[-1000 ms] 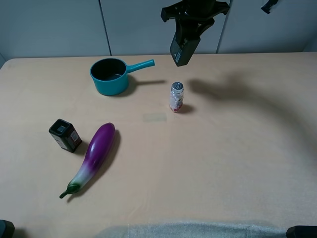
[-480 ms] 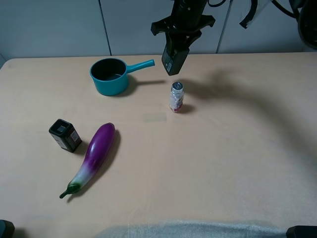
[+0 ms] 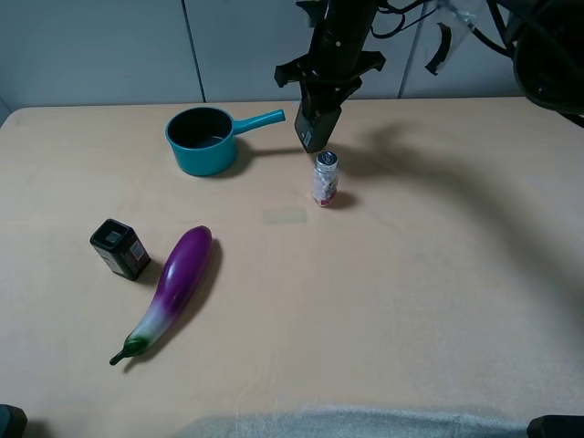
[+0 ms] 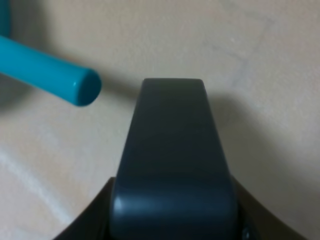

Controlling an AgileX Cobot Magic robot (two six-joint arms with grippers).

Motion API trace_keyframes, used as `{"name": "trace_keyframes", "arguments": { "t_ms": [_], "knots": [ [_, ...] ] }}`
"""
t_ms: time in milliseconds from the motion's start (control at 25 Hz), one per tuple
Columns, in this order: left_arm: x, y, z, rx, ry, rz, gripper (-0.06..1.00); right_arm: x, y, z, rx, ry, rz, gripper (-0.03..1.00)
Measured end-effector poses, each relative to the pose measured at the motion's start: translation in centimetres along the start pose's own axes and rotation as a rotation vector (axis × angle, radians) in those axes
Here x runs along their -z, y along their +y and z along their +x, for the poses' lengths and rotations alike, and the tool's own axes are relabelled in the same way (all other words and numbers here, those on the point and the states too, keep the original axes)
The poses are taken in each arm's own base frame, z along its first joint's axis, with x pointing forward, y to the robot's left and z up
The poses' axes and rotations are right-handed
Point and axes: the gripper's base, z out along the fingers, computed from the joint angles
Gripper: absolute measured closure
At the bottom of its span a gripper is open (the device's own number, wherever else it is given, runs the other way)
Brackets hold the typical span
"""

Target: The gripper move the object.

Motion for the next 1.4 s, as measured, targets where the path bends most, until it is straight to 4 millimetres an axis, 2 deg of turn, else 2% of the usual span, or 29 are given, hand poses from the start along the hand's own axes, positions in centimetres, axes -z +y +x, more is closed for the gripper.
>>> {"name": "trace_keyframes", "arguments": {
  "t_ms": [160,600,800,1400],
  "knots": [
    [0.0,0.0,0.0,0.0,0.0,0.0,0.05,-0.9,-0.1,-0.1,-0.002,-0.007,0.0,0.68],
    [0.0,0.0,0.0,0.0,0.0,0.0,0.05,-1.2,0.6,-0.3,-0.004,-0.028,-0.026,0.68],
    [0.0,0.0,0.0,0.0,0.0,0.0,0.05,-2.6,0.5,-0.1,-0.009,-0.002,-0.029,0.68],
    [0.0,0.0,0.0,0.001,0.0,0.0,0.05,-2.8,0.5,-0.2,-0.012,-0.015,-0.034,0.68]
  ]
}}
